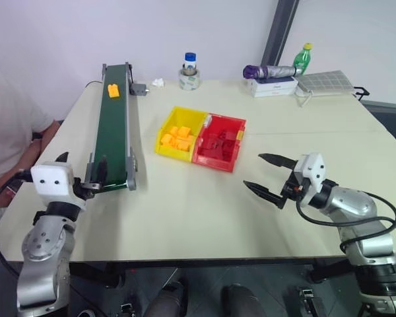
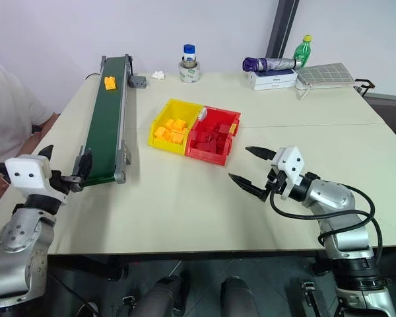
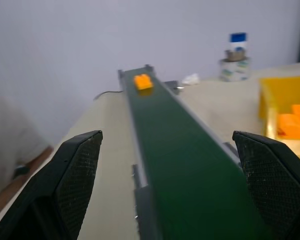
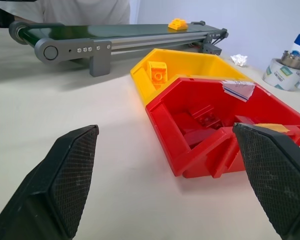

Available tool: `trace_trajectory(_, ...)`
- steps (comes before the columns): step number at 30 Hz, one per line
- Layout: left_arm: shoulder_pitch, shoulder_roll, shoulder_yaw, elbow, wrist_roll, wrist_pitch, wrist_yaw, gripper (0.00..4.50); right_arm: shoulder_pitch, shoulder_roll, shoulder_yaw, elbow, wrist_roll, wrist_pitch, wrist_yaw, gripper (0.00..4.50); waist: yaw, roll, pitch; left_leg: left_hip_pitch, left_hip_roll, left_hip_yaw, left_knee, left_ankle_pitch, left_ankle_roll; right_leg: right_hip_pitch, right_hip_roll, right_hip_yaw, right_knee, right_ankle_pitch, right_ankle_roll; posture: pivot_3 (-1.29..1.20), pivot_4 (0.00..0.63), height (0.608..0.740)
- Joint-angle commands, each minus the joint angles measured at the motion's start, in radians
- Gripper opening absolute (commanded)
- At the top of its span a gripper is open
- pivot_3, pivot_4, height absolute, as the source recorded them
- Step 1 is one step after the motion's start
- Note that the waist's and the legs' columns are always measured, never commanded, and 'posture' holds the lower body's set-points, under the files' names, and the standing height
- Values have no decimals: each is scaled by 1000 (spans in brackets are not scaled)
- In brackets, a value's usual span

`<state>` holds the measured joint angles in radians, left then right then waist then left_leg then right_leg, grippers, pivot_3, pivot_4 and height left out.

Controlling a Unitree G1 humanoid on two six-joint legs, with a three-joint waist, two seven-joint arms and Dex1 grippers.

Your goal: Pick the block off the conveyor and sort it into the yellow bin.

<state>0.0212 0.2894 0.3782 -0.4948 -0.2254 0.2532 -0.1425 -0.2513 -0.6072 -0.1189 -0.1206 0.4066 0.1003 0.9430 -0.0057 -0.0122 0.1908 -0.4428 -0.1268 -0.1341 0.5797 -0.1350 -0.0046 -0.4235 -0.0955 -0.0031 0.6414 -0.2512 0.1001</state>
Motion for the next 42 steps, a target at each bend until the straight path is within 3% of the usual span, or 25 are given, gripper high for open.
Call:
trace_trajectory(1,29,-27,9,-78,26,0,55,4387,-18,-5,-10,-11,7,-18,5,4500,-1,0,0,0,0,0,0,0,0,0,0,0,0,0,0,0,150,740)
trace_trajectory(21,0,-73,2,-79,70,37,156,4387,-30,5,-1,6,3,-31,2,4500,-1,0,0,0,0,1,0,0,0,0,0,0,-1,0,0,0,150,740)
trace_trajectory(31,-108,-73,-5,-32,26,146,173,4387,-23,10,8,0,1,-38,-5,4500,2,0,0,0,1,1,0,0,0,0,1,-1,-1,0,0,0,150,740)
trace_trajectory(42,-364,68,-19,199,27,320,125,4387,-18,17,10,-9,-3,-39,-16,4500,18,0,0,1,1,1,0,0,0,0,1,-1,0,1,0,0,150,740)
